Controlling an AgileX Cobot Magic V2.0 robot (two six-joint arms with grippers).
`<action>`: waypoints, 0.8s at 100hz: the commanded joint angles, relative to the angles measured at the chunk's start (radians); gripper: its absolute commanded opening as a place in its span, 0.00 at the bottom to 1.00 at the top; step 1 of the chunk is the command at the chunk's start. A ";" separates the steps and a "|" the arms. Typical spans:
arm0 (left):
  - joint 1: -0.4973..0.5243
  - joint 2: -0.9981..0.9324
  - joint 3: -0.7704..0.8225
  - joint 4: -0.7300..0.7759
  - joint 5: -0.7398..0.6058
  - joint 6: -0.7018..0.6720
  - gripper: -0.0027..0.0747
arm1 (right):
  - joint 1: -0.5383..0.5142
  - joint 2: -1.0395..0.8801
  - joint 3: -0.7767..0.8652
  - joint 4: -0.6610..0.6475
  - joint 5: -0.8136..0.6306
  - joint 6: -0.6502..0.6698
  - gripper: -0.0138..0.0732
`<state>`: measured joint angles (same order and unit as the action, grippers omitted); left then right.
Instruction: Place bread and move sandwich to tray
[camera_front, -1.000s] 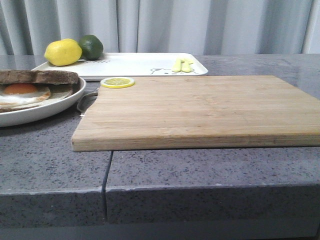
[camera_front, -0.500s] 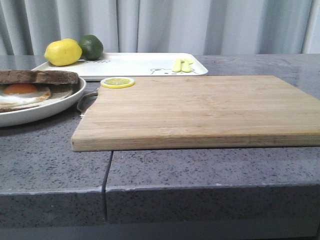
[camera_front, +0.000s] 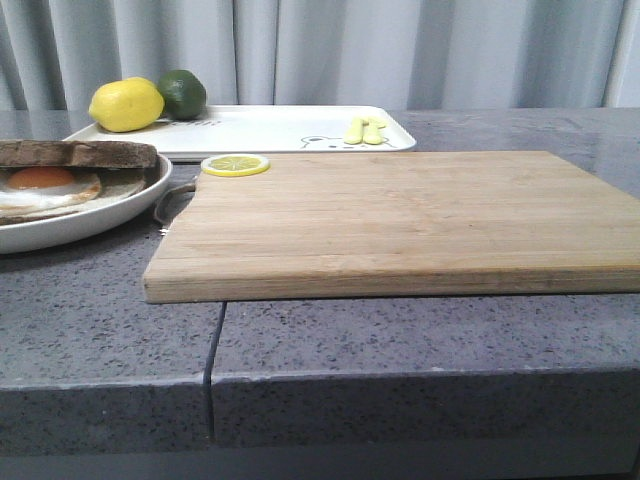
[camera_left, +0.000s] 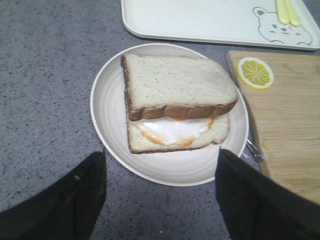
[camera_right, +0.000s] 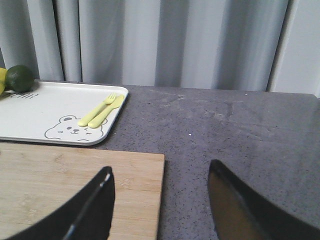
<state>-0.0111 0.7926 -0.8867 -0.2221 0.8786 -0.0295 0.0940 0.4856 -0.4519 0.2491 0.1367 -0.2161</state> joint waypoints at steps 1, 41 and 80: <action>0.003 0.041 -0.036 0.011 -0.084 -0.035 0.60 | -0.008 0.001 -0.026 -0.006 -0.075 0.001 0.65; 0.003 0.270 -0.036 0.021 -0.219 -0.065 0.60 | -0.008 0.001 -0.026 -0.006 -0.074 0.001 0.65; 0.102 0.383 -0.036 -0.017 -0.249 -0.069 0.60 | -0.008 0.001 -0.026 -0.006 -0.073 0.001 0.65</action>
<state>0.0745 1.1762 -0.8867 -0.2140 0.6845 -0.0906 0.0940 0.4856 -0.4519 0.2491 0.1367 -0.2161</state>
